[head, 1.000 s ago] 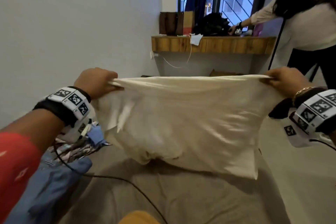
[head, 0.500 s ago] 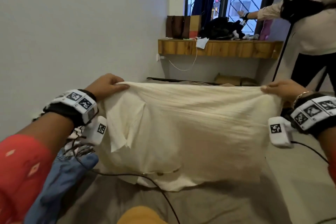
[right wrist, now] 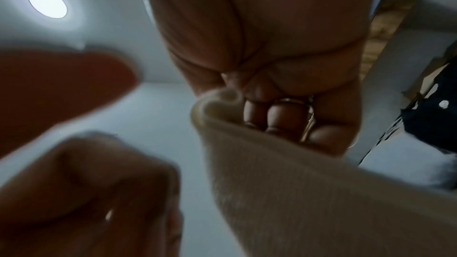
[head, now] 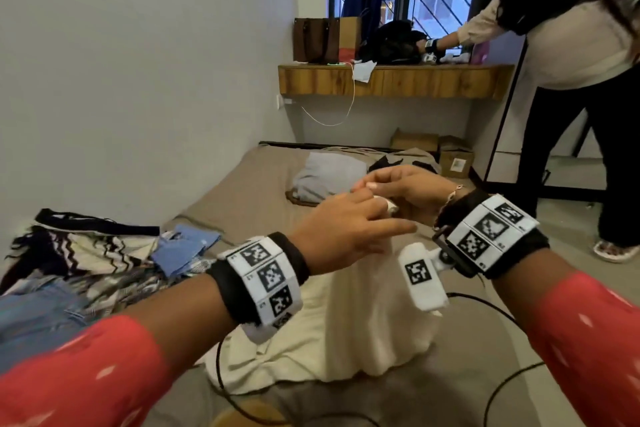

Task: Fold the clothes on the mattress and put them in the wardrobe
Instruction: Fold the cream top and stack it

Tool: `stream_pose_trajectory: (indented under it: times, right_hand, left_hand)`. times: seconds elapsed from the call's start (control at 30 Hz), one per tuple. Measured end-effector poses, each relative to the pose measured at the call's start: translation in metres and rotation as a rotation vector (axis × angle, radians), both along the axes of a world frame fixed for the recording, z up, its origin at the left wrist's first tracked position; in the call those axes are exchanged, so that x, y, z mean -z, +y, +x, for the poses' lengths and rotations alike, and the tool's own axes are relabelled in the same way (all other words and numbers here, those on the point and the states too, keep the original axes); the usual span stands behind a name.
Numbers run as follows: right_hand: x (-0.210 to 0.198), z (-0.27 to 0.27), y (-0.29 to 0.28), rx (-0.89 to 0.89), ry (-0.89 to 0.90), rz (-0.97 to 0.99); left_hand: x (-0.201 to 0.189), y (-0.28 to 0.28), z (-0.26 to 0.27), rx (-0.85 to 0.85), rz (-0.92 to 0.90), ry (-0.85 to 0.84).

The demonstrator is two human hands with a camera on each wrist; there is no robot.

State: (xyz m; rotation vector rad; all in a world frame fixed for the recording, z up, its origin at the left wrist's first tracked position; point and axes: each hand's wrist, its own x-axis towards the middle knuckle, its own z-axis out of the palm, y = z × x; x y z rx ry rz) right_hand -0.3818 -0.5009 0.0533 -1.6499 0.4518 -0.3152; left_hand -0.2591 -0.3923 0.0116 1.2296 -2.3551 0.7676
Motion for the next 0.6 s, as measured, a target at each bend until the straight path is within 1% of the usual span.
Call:
stream_pose_trajectory:
  times: [0.07,0.13,0.23,0.37,0.4,0.43,0.47,0.5,0.53,0.57,0.6]
  right_hand:
    - [-0.004,0.0,0.006,-0.031,-0.024,-0.009]
    - [-0.007,0.0,0.008,-0.025,-0.066,0.006]
    - [-0.011,-0.004,0.013,-0.056,-0.114,0.053]
    - [-0.021,-0.005,0.026,-0.057,-0.175,0.074]
    - [-0.024,-0.005,0.03,-0.045,-0.204,0.083]
    - [-0.024,-0.005,0.033,-0.035,-0.238,0.093]
    - [-0.023,-0.006,0.036,-0.032,-0.275,0.114]
    - [-0.018,-0.007,0.038,-0.037,-0.299,0.133]
    - [-0.011,-0.008,0.039,-0.042,-0.29,0.127]
    - [-0.003,-0.01,0.04,-0.042,-0.248,0.077]
    - [0.009,-0.009,0.041,-0.026,-0.168,-0.003]
  left_hand:
    - [-0.006,0.0,0.0,-0.018,-0.118,-0.081]
    - [-0.014,0.005,0.006,-0.036,-0.179,-0.105]
    - [-0.024,0.013,0.014,-0.038,-0.225,-0.121]
    - [-0.036,0.024,0.016,-0.039,-0.297,-0.262]
    - [-0.04,0.026,0.016,-0.035,-0.295,-0.246]
    - [-0.046,0.029,0.015,-0.042,-0.268,-0.182]
    - [-0.051,0.031,0.016,-0.047,-0.243,-0.074]
    - [-0.057,0.034,0.018,-0.061,-0.194,0.077]
    - [-0.061,0.036,0.022,-0.078,-0.141,0.249]
    - [-0.065,0.038,0.026,-0.103,-0.093,0.407]
    - [-0.067,0.04,0.031,-0.13,-0.072,0.528]
